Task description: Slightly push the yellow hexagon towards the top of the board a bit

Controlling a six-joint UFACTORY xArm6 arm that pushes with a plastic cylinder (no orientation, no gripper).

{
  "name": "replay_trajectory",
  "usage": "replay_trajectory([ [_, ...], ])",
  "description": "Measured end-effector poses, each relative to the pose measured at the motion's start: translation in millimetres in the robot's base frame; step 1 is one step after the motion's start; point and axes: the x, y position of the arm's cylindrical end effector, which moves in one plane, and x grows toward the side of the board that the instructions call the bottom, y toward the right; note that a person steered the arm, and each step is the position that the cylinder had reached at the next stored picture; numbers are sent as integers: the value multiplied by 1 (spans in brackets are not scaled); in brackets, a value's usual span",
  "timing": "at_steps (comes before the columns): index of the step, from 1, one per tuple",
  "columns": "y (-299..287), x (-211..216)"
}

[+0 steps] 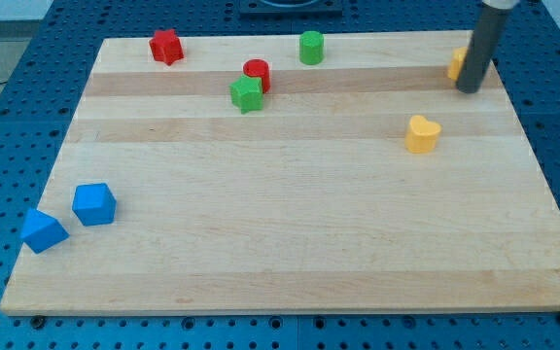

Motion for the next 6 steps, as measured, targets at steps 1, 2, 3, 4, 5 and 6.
replay_trajectory([
  [1, 27, -18],
  [2, 16, -55],
  [3, -12, -77],
  [4, 29, -64],
  [5, 8, -24],
  [6, -22, -6],
])
